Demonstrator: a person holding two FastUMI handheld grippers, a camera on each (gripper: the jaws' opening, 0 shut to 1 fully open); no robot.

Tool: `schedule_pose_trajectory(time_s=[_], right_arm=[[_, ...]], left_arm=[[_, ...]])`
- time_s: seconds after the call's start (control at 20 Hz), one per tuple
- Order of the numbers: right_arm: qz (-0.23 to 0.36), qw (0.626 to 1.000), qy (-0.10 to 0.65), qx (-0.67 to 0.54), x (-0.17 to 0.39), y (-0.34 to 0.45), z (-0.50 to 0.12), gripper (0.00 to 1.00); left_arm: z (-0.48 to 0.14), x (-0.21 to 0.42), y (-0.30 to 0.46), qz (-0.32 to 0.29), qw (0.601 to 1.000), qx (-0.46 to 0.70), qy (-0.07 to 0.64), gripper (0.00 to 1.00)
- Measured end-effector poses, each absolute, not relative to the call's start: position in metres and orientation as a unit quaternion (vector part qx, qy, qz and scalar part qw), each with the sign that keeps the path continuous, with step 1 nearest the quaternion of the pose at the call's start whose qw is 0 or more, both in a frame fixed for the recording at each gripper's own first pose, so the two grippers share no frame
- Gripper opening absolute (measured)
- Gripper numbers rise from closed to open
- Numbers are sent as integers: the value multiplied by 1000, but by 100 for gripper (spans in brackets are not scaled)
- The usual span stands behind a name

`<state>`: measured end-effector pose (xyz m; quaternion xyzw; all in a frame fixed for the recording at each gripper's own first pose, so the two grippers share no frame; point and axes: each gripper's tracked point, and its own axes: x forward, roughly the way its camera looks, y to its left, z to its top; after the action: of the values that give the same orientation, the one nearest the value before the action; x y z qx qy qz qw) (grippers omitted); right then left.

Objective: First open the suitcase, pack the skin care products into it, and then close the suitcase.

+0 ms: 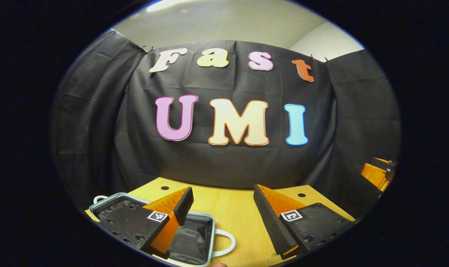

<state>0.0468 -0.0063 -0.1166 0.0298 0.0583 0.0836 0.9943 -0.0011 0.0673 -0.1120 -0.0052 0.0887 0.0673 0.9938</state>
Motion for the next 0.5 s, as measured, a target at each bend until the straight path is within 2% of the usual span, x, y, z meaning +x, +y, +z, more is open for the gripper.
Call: schedule_pose_trajectory(time_s=[0.5], right_arm=[[86,992,91,16,36,-23,-148,99]], left_arm=[[-214,-20,-37,-50,979,-6,197,95]])
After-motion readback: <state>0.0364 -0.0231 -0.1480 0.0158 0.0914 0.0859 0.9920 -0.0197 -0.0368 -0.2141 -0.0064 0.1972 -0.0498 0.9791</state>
